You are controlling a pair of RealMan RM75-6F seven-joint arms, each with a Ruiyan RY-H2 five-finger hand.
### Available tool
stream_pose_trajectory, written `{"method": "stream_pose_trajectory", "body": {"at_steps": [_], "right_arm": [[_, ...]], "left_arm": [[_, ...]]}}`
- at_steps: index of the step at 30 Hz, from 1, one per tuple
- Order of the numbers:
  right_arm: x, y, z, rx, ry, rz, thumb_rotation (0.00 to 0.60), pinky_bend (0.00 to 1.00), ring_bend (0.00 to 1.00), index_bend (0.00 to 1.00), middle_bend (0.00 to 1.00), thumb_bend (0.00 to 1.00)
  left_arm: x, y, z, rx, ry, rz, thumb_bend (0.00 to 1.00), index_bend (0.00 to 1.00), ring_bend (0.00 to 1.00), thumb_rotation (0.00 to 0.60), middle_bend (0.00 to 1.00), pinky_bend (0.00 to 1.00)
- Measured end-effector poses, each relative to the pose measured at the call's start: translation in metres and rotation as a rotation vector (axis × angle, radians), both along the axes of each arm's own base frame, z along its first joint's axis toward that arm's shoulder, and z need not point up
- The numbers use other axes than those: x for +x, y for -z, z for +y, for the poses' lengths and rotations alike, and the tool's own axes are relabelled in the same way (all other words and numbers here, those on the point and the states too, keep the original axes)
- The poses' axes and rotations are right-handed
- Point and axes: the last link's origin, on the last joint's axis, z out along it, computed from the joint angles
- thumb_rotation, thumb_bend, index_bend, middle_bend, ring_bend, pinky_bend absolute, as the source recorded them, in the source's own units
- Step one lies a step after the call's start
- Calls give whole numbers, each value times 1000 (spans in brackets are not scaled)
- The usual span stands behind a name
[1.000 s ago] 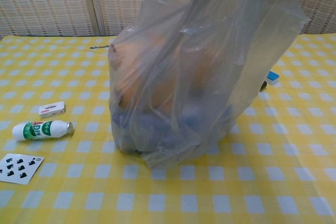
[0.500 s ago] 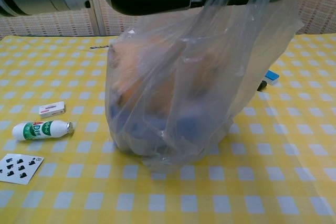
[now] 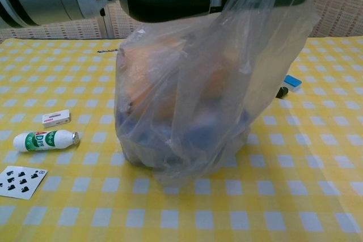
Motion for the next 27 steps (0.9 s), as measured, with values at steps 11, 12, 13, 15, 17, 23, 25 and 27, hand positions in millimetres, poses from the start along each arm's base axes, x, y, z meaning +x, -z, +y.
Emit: {"method": "stream_pose_trajectory", "body": {"at_steps": [11, 12, 13, 15, 17, 23, 25, 27], "right_arm": [[-1, 0, -1, 3, 4, -4, 600, 0, 0, 0, 0, 320], [-1, -1, -1, 3, 4, -4, 600, 0, 0, 0, 0, 320], [-1, 0, -1, 3, 4, -4, 600, 0, 0, 0, 0, 320], [-1, 0, -1, 4, 4, -4, 600, 0, 0, 0, 0, 319], [-2, 0, -1, 6, 6, -5, 600, 0, 0, 0, 0, 319], [-2, 0, -1, 5, 7, -3, 600, 0, 0, 0, 0, 319], [-2, 0, -2, 7, 8, -3, 600, 0, 0, 0, 0, 319], [-2, 0, -2, 9, 8, -4, 600, 0, 0, 0, 0, 320]], "left_arm": [[0, 10, 3, -130, 42, 53, 135, 0, 88, 600, 94, 219], [0, 10, 4, -137, 48, 51, 136, 0, 88, 600, 94, 219], [1, 11, 3, -143, 54, 50, 135, 0, 87, 600, 94, 219], [3, 11, 2, -157, 68, 45, 135, 0, 87, 600, 94, 218], [5, 11, 1, -171, 72, 38, 135, 0, 87, 600, 94, 218], [15, 9, -3, -198, 104, 10, 135, 0, 80, 600, 94, 213], [19, 7, -4, -206, 109, -2, 135, 0, 75, 600, 94, 211], [22, 6, -4, -211, 104, -10, 135, 0, 72, 600, 94, 211]]}}
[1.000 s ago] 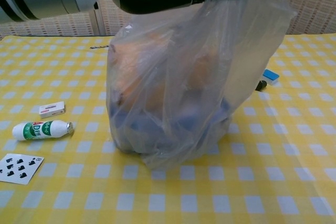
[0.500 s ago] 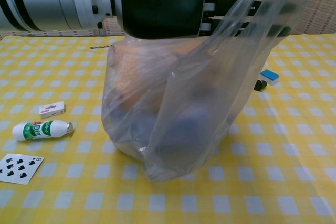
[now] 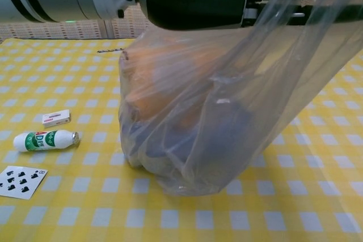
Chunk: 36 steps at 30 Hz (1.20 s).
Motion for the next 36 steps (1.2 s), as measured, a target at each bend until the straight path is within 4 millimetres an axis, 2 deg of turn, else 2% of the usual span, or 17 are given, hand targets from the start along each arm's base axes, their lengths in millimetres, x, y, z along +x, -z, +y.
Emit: {"method": "stream_pose_trajectory", "body": {"at_steps": [4, 8, 14, 25, 36], "right_arm": [[0, 0, 0, 2, 1, 0, 600, 0, 0, 0, 0, 320], [-1, 0, 0, 2, 3, 0, 600, 0, 0, 0, 0, 319], [-1, -1, 1, 2, 2, 0, 600, 0, 0, 0, 0, 319], [-2, -2, 0, 5, 5, -3, 600, 0, 0, 0, 0, 320], [-3, -2, 1, 14, 14, -1, 600, 0, 0, 0, 0, 319]], "left_arm": [[5, -2, 0, -14, -23, -15, 135, 0, 78, 600, 94, 224], [8, -7, -2, -20, -34, -24, 135, 0, 99, 600, 95, 279], [7, -6, -1, 38, -32, -8, 135, 0, 68, 600, 95, 244], [2, 11, 13, 217, -87, 51, 135, 4, 62, 600, 95, 225], [4, 4, 24, 242, -183, 2, 135, 19, 84, 600, 95, 267]]}}
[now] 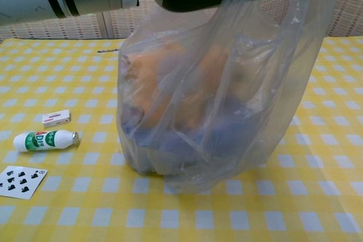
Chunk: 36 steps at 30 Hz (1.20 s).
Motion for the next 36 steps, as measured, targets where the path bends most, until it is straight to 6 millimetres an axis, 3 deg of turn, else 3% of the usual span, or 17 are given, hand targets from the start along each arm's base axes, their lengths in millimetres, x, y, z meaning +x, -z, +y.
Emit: {"method": "stream_pose_trajectory", "body": {"at_steps": [12, 21, 27, 36], "right_arm": [[-1, 1, 0, 7, 2, 3, 600, 0, 0, 0, 0, 320], [0, 0, 2, 6, -2, 0, 600, 0, 0, 0, 0, 319], [-1, 1, 1, 14, 4, 0, 600, 0, 0, 0, 0, 319], [-2, 1, 0, 24, 15, -2, 600, 0, 0, 0, 0, 320]], "left_arm": [[7, -4, -24, -150, 9, -29, 135, 15, 101, 600, 95, 305], [5, 1, -12, -28, -8, 6, 154, 53, 89, 600, 94, 288], [4, 4, -5, 73, -50, 10, 175, 59, 0, 600, 80, 140], [7, 2, -9, 53, -82, -23, 193, 0, 0, 600, 13, 144]]}}
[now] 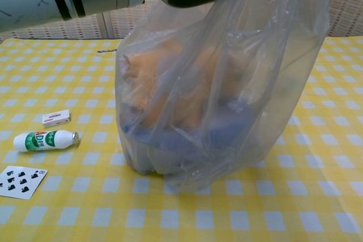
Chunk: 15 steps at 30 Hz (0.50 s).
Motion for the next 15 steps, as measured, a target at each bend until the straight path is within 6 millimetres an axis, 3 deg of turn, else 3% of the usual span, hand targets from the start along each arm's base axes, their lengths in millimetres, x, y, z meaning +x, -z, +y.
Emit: {"method": "stream_pose_trajectory", "body": {"at_steps": [13, 15], "right_arm": [[1, 0, 0, 0, -9, -3, 600, 0, 0, 0, 0, 319], [1, 0, 0, -2, -11, -4, 600, 0, 0, 0, 0, 319]], "left_arm": [[10, -7, -31, -119, 32, -46, 194, 0, 0, 600, 13, 229], [12, -9, -35, -132, 31, -53, 198, 0, 22, 600, 9, 295]]}}
